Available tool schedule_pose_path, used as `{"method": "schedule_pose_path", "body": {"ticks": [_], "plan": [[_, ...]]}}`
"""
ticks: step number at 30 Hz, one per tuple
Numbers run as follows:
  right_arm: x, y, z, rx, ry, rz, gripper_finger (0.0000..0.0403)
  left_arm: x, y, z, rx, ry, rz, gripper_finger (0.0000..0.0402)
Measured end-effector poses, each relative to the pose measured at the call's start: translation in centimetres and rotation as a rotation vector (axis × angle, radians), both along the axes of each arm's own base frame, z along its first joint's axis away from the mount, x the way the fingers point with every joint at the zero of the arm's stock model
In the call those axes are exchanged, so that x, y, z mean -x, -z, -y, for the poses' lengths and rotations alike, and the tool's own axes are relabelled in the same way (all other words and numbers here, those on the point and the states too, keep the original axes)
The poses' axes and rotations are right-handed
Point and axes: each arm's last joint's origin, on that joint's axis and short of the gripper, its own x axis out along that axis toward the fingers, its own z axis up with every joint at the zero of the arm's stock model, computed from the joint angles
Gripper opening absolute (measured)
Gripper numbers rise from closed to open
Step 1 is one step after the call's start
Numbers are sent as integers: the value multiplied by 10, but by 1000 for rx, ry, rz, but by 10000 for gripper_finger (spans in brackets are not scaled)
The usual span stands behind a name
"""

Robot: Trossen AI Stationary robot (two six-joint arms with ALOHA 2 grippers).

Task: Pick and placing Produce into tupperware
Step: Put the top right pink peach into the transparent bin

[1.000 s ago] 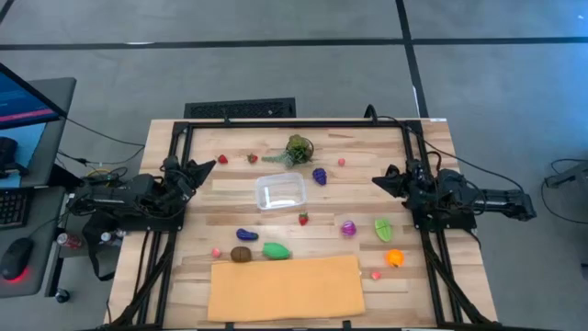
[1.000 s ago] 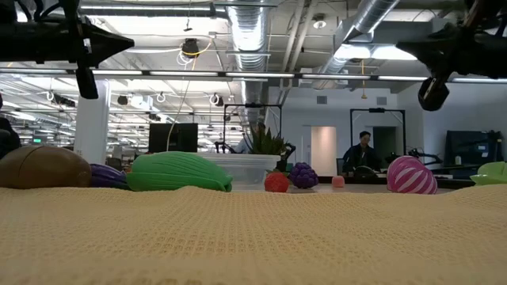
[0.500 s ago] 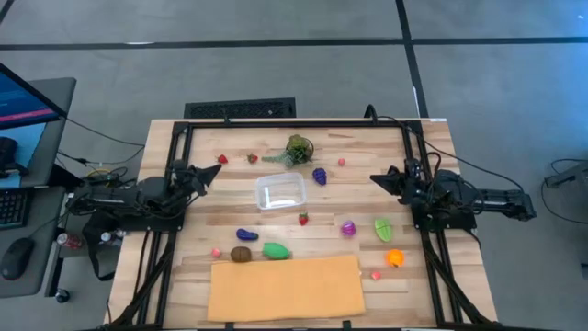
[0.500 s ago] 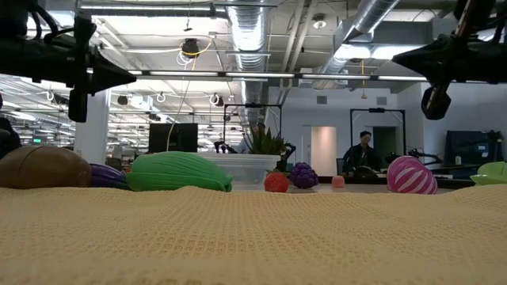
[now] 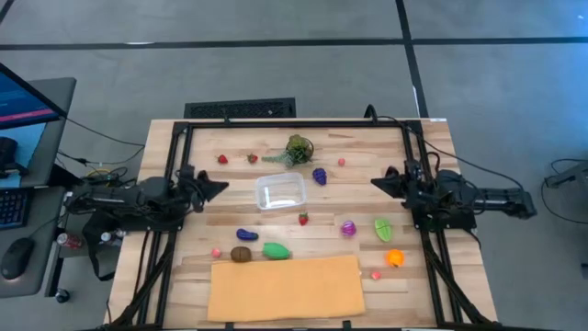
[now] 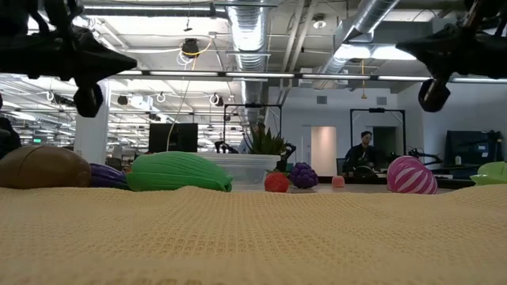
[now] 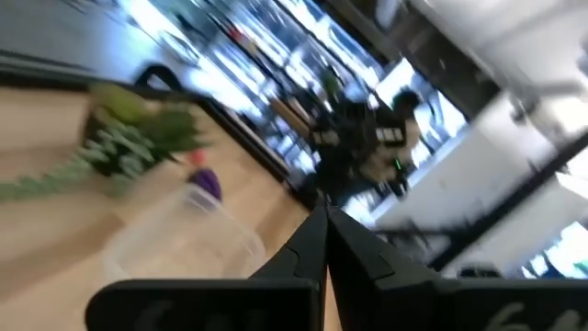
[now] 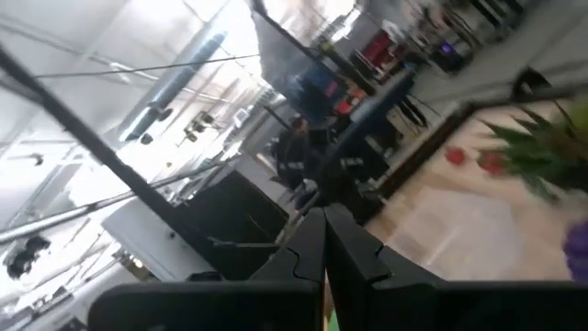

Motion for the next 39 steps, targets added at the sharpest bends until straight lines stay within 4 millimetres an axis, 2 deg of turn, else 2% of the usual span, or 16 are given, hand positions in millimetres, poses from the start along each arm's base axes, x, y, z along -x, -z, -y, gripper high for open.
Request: {"method": "schedule_pose_path", "body": {"ticks": [4, 8, 13, 23, 39], "plan": [[-1, -6, 1, 105, 58, 47, 0, -3, -2, 1, -44, 25, -7, 3], [-6, -3, 2, 138, 116, -16, 0, -6, -5, 1, -55, 13, -38, 12], [-10, -4, 0, 151, 54, -22, 0, -11, -9, 3, -60, 91, -10, 6], [-12, -12, -1, 154, 30, 56, 0, -10, -27, 3, -179, 51, 149, 0], [-12, -11, -3, 163, 21, 46, 0, -11, -25, 3, -186, 62, 129, 0]]}}
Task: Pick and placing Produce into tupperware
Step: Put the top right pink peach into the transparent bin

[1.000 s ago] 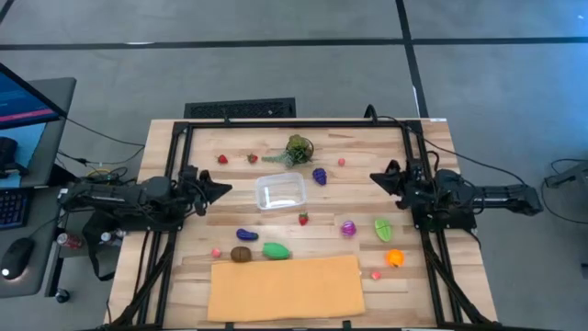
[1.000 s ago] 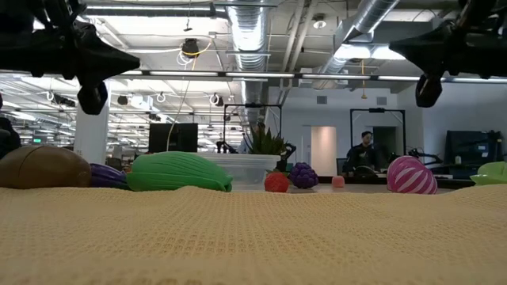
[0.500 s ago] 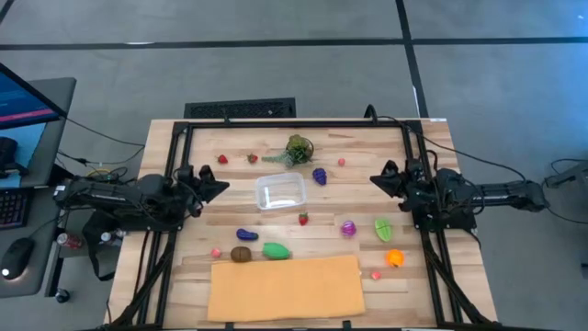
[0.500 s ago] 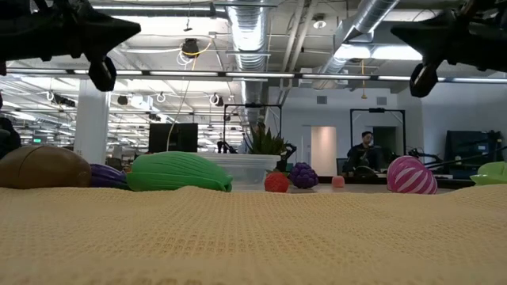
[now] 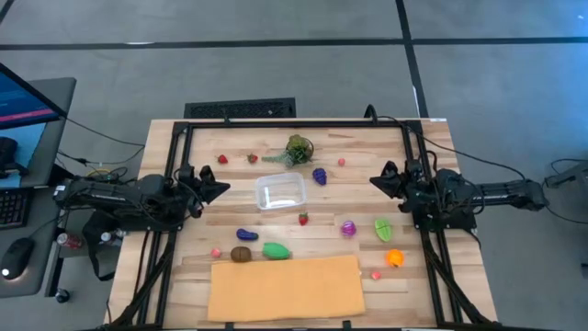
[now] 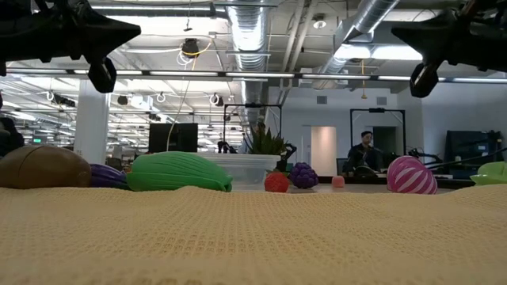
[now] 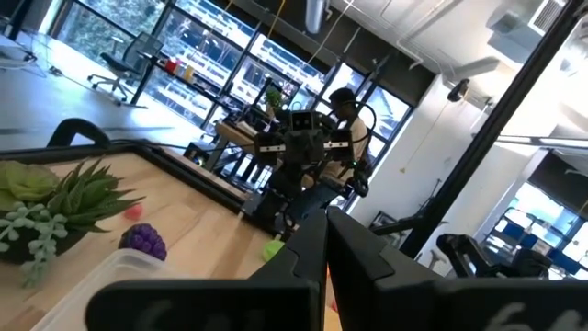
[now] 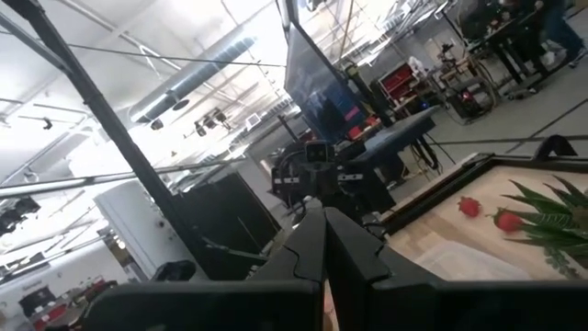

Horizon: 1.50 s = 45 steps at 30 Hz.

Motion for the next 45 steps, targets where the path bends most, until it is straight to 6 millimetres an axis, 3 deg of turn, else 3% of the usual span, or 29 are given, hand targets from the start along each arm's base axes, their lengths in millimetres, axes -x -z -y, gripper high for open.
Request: {"method": "schedule_pose_path", "body": {"ticks": [10, 14, 21, 24, 29, 39, 45], "plan": [[0, 1, 4, -33, 122, -13, 0, 0, -1, -1, 21, -48, 7, 0], [0, 2, 4, -33, 128, -26, 0, 0, 4, -4, 44, -147, -39, 0], [0, 2, 4, -135, 100, -11, 0, 1, 0, -4, 139, -125, 14, 0], [1, -2, 3, -115, 74, 27, 0, 4, -13, -2, 47, -61, 142, 0], [7, -19, -2, 71, 51, 189, 0, 12, -45, 1, -126, -5, 285, 0], [5, -55, -4, 242, 90, 146, 0, -12, -111, 3, -290, 20, -61, 0], [-5, -56, -3, 232, 131, 66, 0, -27, -123, 4, -366, 12, -117, 0]]}}
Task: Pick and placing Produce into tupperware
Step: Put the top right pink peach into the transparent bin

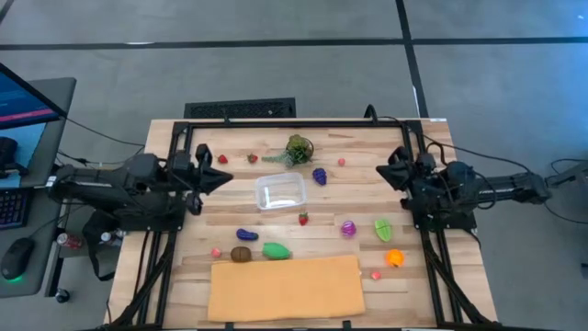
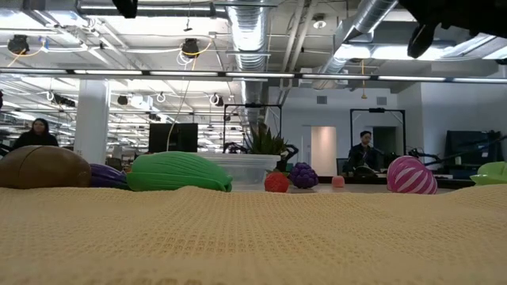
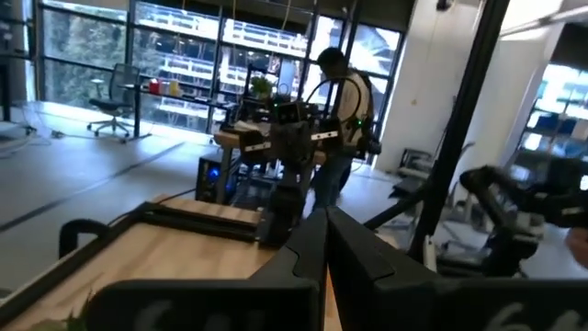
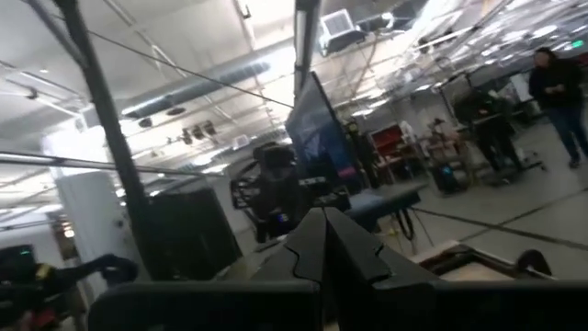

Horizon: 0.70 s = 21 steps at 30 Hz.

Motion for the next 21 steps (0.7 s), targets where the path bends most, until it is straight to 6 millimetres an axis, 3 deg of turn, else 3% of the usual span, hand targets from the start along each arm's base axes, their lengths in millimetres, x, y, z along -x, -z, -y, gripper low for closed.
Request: {"method": "schedule_pose_path", "body": {"ticks": [5, 15, 21], "plan": [[-9, 5, 2, -11, 65, -64, 0, -2, 2, -3, 40, -105, -16, 0], [-19, 14, 3, -25, 115, -144, 0, 2, 3, -12, 308, -412, 41, 0], [-19, 11, 1, -26, 88, -107, 0, 2, 2, -12, 420, -374, 75, 0]]}}
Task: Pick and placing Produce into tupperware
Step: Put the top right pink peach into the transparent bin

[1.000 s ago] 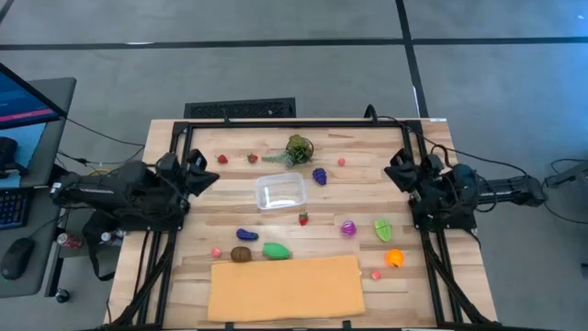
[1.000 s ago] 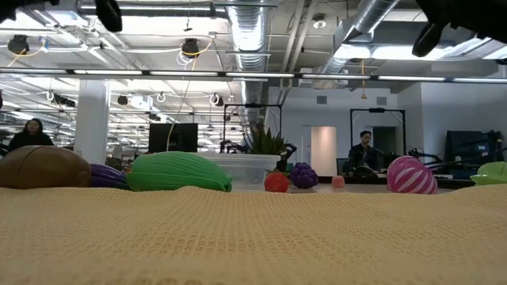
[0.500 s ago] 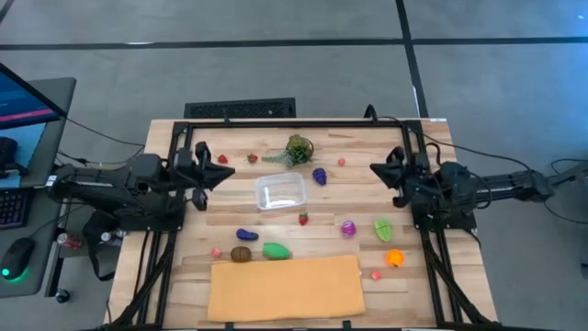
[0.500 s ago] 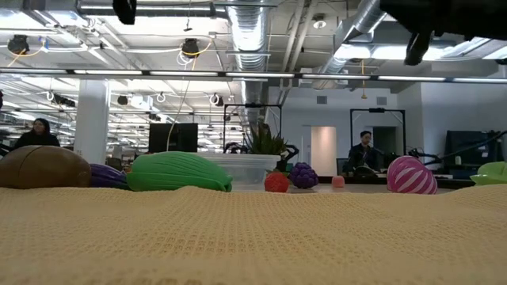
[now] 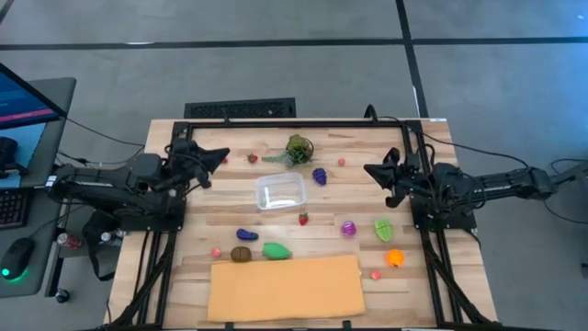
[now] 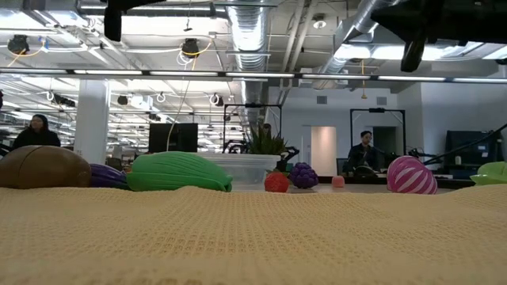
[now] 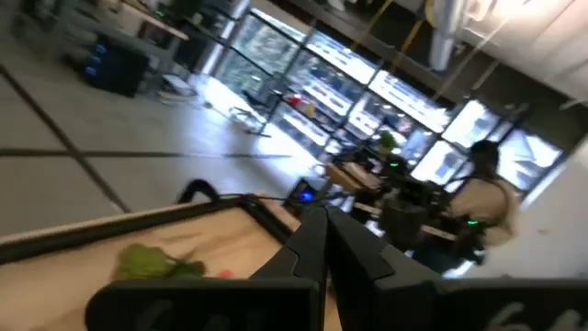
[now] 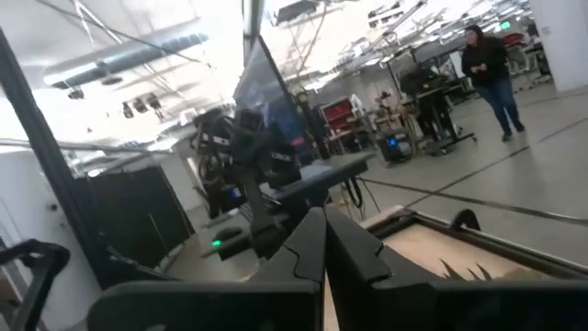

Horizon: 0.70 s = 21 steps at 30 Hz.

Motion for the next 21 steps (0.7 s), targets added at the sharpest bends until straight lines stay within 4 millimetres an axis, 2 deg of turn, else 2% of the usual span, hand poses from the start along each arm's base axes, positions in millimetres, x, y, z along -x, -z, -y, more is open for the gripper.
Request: {"method": "schedule_pose_path", "body": {"ticks": [5, 9, 15, 21], "plan": [[2, -8, -1, 34, -71, 87, 0, -2, -6, 8, -198, 263, 6, 0], [4, -14, -3, 80, -147, 149, 0, -2, -7, 13, -269, 420, 22, 0], [-2, -13, -7, 93, -210, 159, 11, -6, 0, 15, -292, 481, -46, 11], [-16, -8, -4, -42, -231, 159, 79, -24, 15, 15, -257, 484, -164, 73]]}}
